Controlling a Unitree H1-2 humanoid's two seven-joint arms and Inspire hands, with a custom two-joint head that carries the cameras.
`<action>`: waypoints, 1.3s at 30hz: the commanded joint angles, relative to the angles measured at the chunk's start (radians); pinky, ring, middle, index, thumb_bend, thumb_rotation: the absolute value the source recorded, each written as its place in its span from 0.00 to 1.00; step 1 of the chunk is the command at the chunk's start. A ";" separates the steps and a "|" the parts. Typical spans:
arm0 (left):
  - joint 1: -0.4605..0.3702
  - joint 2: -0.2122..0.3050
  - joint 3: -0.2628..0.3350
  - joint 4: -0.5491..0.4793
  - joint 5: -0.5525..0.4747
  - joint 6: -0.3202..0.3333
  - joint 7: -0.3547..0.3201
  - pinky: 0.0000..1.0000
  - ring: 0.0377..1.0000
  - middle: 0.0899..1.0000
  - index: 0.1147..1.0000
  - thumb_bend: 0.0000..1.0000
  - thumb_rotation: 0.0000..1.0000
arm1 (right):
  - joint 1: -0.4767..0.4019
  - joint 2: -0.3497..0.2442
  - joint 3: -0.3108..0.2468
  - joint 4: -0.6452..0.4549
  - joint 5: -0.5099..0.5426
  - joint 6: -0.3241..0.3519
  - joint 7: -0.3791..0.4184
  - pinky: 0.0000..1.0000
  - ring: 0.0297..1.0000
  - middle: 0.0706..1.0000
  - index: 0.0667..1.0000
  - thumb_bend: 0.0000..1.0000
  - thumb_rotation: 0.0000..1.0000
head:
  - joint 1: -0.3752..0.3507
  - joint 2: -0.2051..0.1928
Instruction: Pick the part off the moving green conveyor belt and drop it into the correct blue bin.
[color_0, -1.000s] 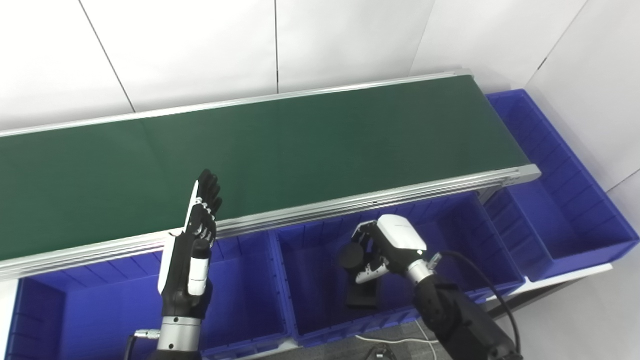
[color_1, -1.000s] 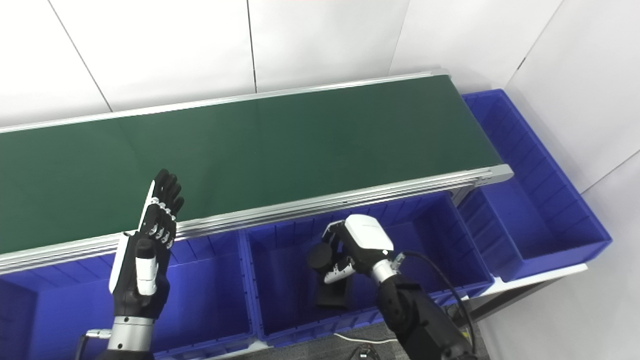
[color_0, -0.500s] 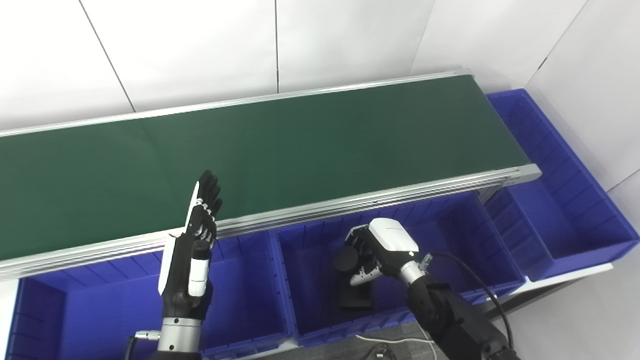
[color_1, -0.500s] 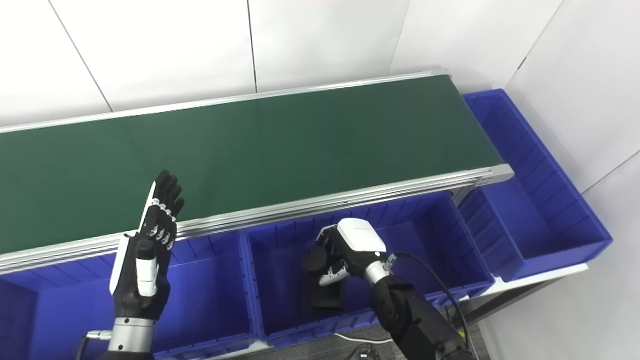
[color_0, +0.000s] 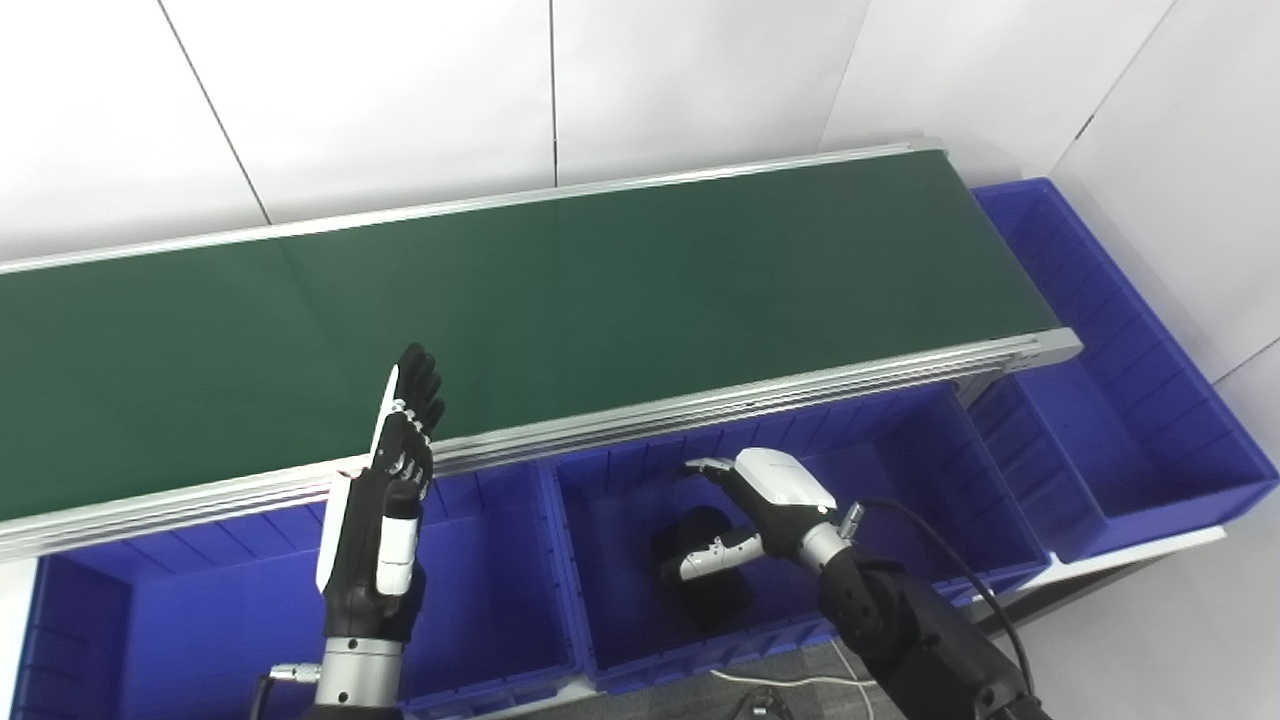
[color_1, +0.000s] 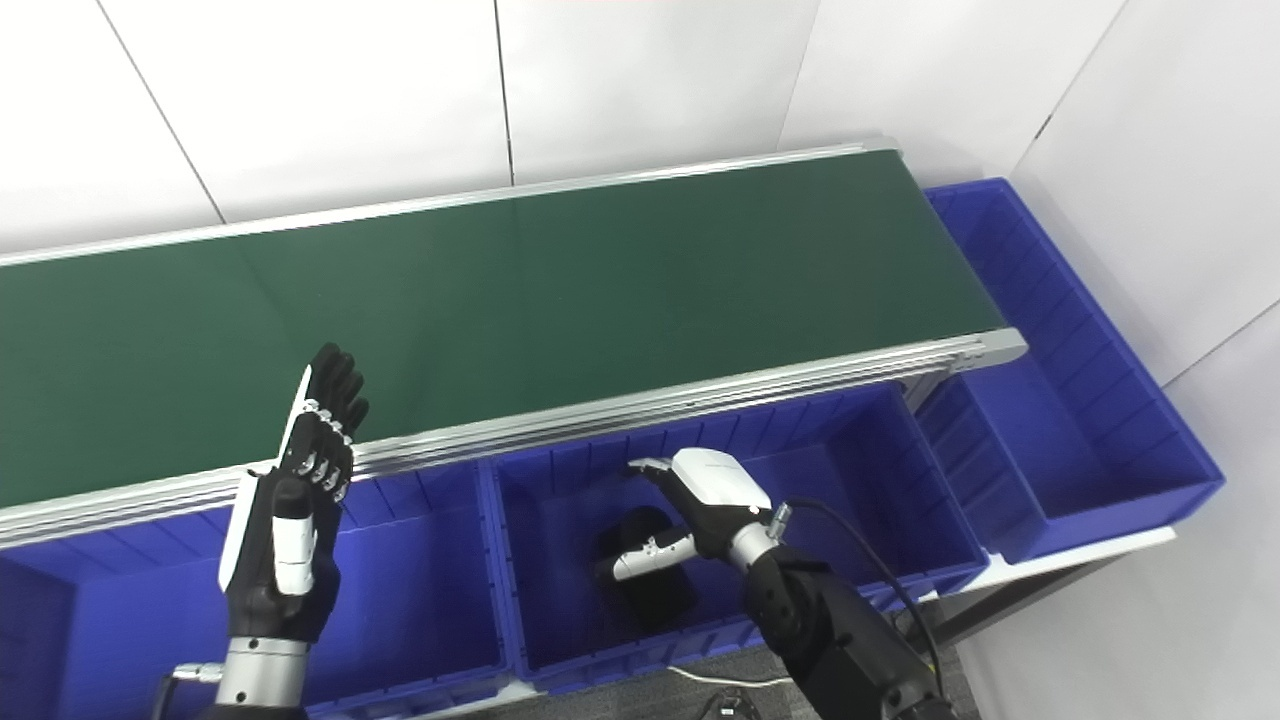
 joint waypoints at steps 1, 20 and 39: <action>-0.009 -0.017 -0.002 -0.024 0.002 -0.043 -0.011 0.99 0.99 1.00 0.98 0.64 1.00 | -0.001 -0.016 -0.012 -0.072 0.019 0.020 0.023 0.59 0.74 0.80 0.82 1.00 0.64 | 0.006 0.001; -0.045 -0.025 0.020 0.120 0.097 -0.159 0.014 1.00 0.99 0.97 0.94 0.63 1.00 | 0.215 0.000 -0.161 -0.722 0.391 0.057 0.184 0.48 0.55 0.61 0.66 0.93 0.68 | 0.291 0.034; -0.042 0.014 0.026 0.182 0.093 -0.203 0.004 1.00 0.99 0.98 0.95 0.63 1.00 | 0.211 0.390 -0.150 -0.398 0.682 -0.339 -0.008 0.96 0.93 0.90 0.87 1.00 0.98 | 0.548 -0.063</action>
